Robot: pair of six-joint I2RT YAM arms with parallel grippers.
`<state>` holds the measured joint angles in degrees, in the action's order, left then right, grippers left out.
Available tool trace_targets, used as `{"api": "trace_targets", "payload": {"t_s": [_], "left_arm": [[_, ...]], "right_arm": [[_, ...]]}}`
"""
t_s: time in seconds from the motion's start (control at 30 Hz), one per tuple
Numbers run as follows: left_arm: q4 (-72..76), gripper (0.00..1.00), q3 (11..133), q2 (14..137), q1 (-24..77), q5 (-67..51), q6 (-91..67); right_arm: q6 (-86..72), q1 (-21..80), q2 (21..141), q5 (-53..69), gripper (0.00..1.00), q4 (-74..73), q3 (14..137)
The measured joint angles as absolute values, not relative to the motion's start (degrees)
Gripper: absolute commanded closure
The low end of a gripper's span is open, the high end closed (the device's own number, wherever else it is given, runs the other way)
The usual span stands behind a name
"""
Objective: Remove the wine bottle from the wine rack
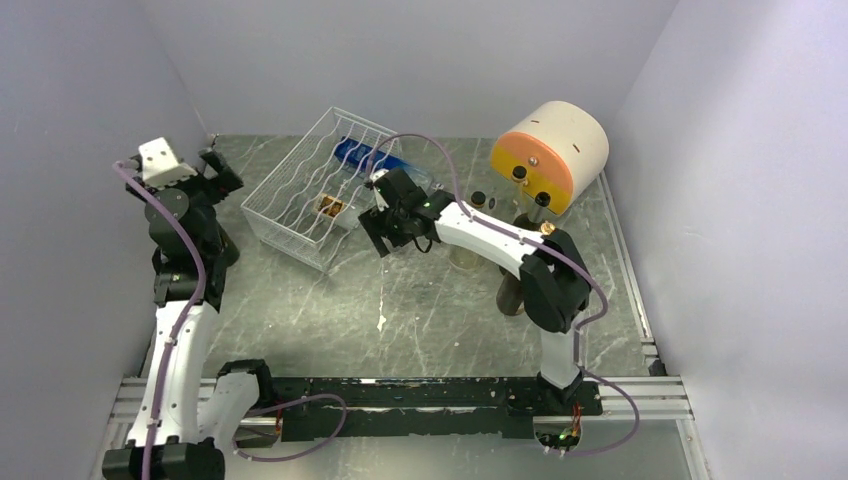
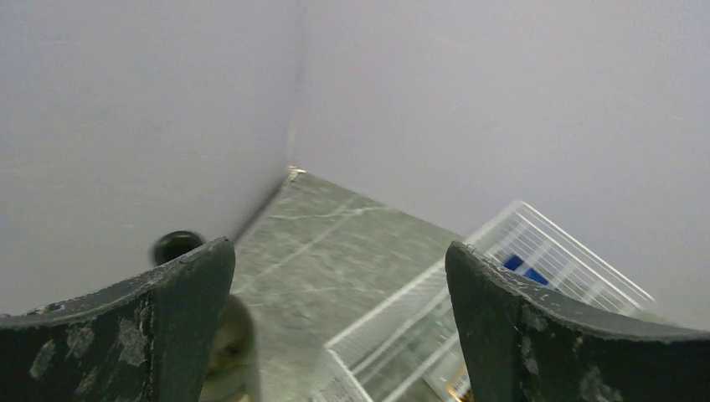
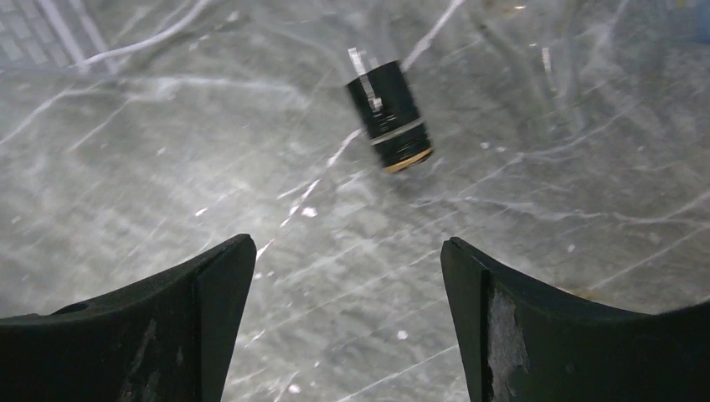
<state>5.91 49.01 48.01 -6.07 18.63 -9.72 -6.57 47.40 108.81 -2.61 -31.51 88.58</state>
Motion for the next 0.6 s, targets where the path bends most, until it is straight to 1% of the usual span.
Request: {"api": "trace_targets", "payload": {"t_s": [0.1,0.2,0.33,0.6], "left_arm": [[5.6,0.00,49.0,47.9,-1.8,14.6,-9.0],[5.5,0.03,49.0,48.1,0.7,9.3,-8.5],[5.5,0.07,49.1,48.3,1.4,3.1,-8.3],[5.1,0.08,49.5,48.8,1.4,-2.1,-8.3]], "right_arm": [[-5.8,46.3,111.6,-4.3,0.16,-30.7,89.7],[-4.5,45.6,114.3,-4.7,0.17,-30.1,91.2],[-2.4,45.5,118.0,-4.6,0.19,-27.6,94.0],[0.6,45.5,120.8,-2.3,0.31,-20.1,94.0]]}}
